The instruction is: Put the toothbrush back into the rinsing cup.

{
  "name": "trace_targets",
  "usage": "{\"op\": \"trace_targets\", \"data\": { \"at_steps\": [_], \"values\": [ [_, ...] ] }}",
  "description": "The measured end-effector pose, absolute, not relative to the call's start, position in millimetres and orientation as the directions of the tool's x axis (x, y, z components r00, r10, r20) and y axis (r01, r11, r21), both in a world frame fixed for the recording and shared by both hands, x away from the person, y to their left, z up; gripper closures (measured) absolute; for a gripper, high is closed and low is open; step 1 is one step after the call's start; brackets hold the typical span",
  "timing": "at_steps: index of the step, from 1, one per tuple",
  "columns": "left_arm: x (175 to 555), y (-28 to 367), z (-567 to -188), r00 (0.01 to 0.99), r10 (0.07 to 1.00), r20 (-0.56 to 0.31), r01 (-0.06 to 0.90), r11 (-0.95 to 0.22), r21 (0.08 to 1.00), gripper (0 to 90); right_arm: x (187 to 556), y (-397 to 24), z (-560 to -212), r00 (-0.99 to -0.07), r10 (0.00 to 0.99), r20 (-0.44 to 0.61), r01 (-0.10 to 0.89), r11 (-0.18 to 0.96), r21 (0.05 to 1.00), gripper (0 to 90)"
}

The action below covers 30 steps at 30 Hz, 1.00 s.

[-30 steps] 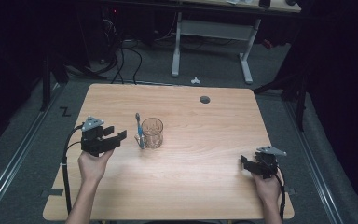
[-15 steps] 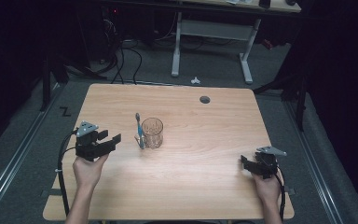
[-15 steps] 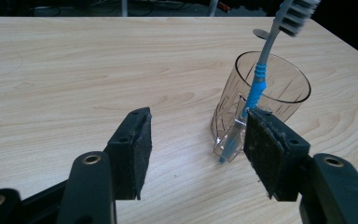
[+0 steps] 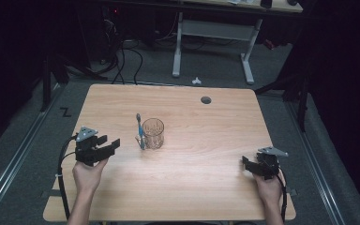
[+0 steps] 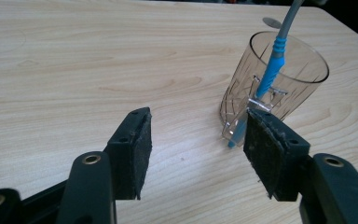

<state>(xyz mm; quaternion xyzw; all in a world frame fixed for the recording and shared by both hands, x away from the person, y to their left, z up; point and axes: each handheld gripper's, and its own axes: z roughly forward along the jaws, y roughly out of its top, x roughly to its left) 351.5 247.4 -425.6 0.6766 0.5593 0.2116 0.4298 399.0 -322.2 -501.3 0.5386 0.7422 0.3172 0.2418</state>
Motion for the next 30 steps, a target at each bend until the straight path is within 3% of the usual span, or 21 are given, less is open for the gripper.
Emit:
{"op": "trace_targets", "data": {
  "at_steps": [20, 30],
  "values": [
    [347.6, 245.9, -441.8, 0.261, 0.952, -0.157, 0.603, -0.033, 0.797, 42.1, 398.9, -322.1, -501.3, -0.304, 0.953, -0.019, 0.645, 0.221, 0.731, 32.9],
    [349.1, 246.2, -452.4, 0.258, 0.945, -0.202, 0.631, -0.006, 0.776, 42.2, 398.8, -322.0, -501.3, -0.305, 0.952, -0.019, 0.645, 0.221, 0.731, 32.9]
  ]
}}
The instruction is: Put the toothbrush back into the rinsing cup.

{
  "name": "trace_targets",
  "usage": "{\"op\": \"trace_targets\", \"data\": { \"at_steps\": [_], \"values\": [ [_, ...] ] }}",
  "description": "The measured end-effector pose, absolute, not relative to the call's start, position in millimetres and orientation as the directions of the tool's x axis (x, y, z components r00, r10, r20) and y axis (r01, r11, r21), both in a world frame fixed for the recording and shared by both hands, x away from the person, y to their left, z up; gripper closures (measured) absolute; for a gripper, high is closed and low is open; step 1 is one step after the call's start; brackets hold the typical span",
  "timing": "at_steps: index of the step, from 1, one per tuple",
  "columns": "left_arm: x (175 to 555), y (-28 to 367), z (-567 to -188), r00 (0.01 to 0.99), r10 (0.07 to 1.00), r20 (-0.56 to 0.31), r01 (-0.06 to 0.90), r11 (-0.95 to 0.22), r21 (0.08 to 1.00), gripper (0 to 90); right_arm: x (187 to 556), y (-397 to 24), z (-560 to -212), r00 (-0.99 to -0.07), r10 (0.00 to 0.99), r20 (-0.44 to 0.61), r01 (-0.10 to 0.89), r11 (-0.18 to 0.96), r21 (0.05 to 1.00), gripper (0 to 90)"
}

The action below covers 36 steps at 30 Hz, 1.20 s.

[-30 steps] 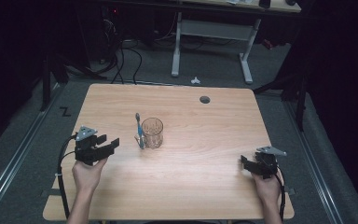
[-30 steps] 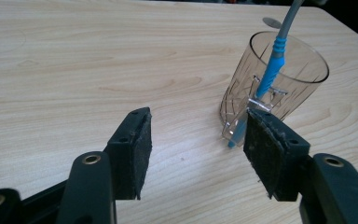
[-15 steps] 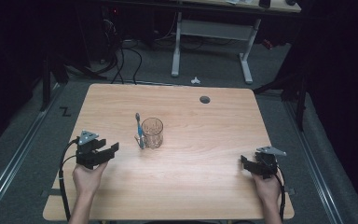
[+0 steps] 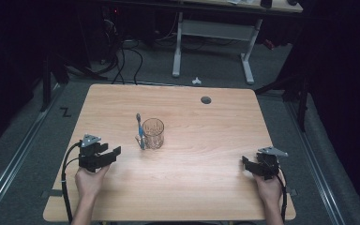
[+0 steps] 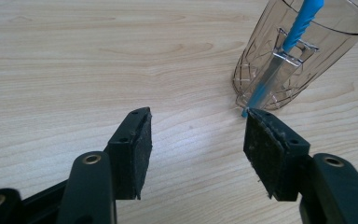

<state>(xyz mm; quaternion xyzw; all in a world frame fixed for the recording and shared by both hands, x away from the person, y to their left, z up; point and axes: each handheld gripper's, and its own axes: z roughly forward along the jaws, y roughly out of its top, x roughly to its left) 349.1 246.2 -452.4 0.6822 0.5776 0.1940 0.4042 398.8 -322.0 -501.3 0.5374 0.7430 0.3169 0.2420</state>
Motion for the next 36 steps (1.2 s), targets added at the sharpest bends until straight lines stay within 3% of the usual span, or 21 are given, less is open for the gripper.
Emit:
{"op": "trace_targets", "data": {
  "at_steps": [16, 36],
  "values": [
    [351.1, 248.5, -473.3, 0.215, 0.954, -0.210, 0.666, 0.014, 0.746, 42.3, 398.8, -322.1, -501.3, -0.305, 0.952, -0.018, 0.645, 0.221, 0.731, 32.9],
    [352.3, 245.9, -495.0, 0.164, 0.982, -0.094, 0.680, -0.044, 0.732, 42.7, 398.8, -322.0, -501.3, -0.305, 0.952, -0.019, 0.645, 0.221, 0.731, 32.9]
  ]
}}
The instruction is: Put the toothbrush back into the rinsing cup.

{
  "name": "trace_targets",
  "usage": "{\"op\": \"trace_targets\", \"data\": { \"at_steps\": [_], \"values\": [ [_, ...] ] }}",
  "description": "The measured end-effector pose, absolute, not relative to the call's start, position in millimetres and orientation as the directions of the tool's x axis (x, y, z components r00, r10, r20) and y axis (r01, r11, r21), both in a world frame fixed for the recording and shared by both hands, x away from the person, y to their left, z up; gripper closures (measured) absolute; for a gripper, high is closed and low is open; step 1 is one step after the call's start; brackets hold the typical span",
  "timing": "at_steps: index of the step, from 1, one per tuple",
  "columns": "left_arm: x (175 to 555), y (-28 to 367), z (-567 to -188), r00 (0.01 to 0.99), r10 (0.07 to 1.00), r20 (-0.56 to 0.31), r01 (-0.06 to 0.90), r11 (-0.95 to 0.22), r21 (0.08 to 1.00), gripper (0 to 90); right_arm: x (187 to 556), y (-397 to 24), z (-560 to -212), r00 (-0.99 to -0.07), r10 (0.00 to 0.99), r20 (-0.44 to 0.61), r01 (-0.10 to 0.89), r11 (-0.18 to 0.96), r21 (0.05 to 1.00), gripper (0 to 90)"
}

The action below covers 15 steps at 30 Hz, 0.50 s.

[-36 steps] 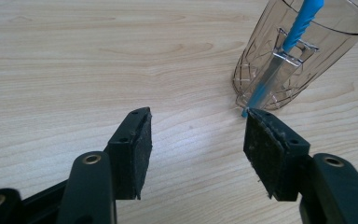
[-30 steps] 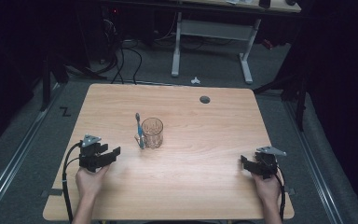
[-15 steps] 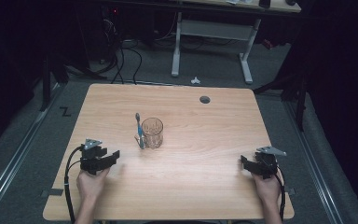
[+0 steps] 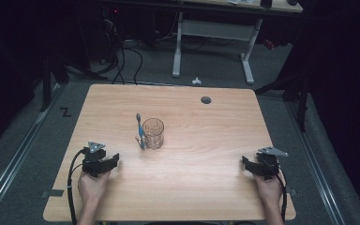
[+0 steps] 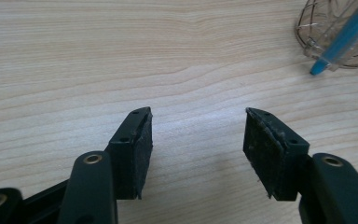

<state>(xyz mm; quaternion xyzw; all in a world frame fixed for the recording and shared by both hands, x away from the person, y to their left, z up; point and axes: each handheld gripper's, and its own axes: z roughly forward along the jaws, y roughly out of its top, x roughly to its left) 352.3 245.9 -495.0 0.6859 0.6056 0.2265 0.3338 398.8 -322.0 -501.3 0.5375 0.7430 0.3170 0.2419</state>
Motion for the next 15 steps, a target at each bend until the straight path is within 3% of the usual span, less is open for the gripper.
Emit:
{"op": "trace_targets", "data": {
  "at_steps": [15],
  "values": [
    [355.4, 244.7, -503.7, 0.136, 0.990, -0.032, 0.681, -0.070, 0.729, 42.8, 398.7, -321.8, -501.3, -0.304, 0.952, -0.019, 0.645, 0.221, 0.731, 32.9]
  ]
}}
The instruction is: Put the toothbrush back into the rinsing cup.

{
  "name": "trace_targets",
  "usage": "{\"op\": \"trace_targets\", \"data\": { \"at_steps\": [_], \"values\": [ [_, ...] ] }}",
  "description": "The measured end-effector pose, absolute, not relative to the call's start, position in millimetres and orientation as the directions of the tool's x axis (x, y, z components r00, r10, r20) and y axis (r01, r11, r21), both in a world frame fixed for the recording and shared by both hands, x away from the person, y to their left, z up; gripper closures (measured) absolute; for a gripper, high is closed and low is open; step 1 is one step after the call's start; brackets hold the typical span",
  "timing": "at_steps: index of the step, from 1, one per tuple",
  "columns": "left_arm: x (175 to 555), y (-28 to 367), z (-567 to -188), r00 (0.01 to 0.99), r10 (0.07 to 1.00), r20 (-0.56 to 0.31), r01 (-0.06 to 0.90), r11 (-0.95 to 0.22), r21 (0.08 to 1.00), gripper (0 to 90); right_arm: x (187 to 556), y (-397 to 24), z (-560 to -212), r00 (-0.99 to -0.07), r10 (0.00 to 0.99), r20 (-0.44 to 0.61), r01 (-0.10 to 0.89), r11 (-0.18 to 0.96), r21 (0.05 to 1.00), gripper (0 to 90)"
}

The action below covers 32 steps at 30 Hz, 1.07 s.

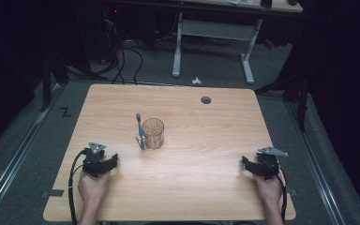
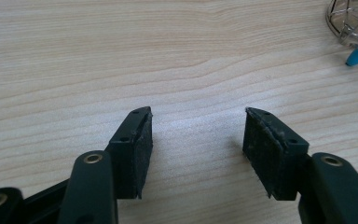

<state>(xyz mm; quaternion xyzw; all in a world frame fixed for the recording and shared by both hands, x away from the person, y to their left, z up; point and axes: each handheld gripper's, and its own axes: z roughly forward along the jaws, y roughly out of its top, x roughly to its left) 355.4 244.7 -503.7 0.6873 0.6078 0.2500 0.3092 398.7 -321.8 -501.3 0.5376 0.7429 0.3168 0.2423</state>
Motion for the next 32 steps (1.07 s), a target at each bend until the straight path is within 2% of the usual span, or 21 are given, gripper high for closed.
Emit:
{"op": "trace_targets", "data": {
  "at_steps": [10, 17, 32],
  "values": [
    [355.0, 242.8, -508.3, 0.131, 0.991, -0.011, 0.650, -0.077, 0.756, 41.2, 398.7, -321.7, -501.3, -0.304, 0.953, -0.019, 0.646, 0.220, 0.731, 32.9],
    [355.2, 242.8, -508.5, 0.122, 0.993, -0.011, 0.653, -0.072, 0.754, 38.1, 398.7, -321.8, -501.4, -0.306, 0.952, -0.021, 0.644, 0.223, 0.732, 32.9],
    [355.2, 242.9, -508.5, 0.124, 0.992, -0.014, 0.653, -0.071, 0.754, 37.3, 398.6, -321.7, -501.4, -0.303, 0.953, -0.020, 0.645, 0.221, 0.731, 32.9]
  ]
}}
